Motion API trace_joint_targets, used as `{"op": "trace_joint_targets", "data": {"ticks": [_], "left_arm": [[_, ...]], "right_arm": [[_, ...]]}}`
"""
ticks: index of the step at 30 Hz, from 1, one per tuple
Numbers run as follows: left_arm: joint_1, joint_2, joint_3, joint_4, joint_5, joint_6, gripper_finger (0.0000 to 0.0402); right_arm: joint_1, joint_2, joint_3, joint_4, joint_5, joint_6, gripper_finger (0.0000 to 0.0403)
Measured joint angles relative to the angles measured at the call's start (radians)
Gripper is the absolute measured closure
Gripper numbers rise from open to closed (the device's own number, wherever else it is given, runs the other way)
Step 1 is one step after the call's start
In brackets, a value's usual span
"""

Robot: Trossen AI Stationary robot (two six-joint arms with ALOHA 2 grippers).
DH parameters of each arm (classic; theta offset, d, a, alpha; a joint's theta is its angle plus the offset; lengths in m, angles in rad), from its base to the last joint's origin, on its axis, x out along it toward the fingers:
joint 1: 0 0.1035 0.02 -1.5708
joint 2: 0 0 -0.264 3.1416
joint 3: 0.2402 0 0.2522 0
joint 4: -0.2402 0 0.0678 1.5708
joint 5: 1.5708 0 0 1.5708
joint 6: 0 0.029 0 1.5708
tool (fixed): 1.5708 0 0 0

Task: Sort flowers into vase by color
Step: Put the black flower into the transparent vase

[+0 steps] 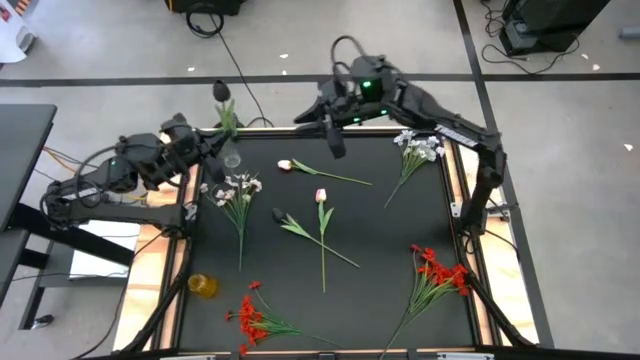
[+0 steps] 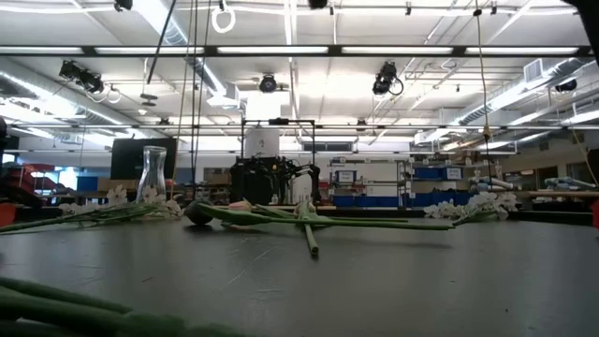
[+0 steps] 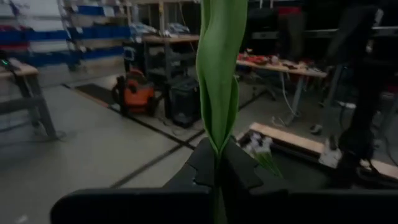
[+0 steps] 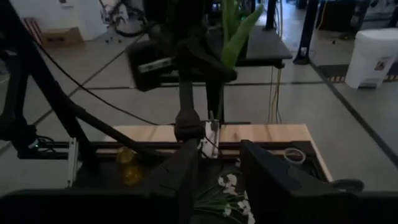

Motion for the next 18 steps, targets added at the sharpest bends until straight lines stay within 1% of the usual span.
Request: {"op": "trace_joint_targets", "data": {"ticks": [5,11,14,18], "left_arm": [[0.050,0.001,0.006,-0.003,0.003,0.013,0.0391],[0.081,0.003,0.005,-0.002,0.036,0.012,0.0391],[0.083,0.004,0.004,-0.002,0.036,0.008,0.0391],[0.083,0.015,0.003,-0.030,0.038,-0.017,0.0391]], "right_arm": [[-0.009,-0.051,0.002,-0.091,0.034,-0.027,0.0273],[-0.010,-0.095,-0.002,-0.220,0.067,-0.070,0.0273],[-0.015,-0.119,-0.056,-0.207,0.064,-0.069,0.0273],[-0.022,-0.189,-0.196,-0.127,0.072,-0.037,0.0273]]}}
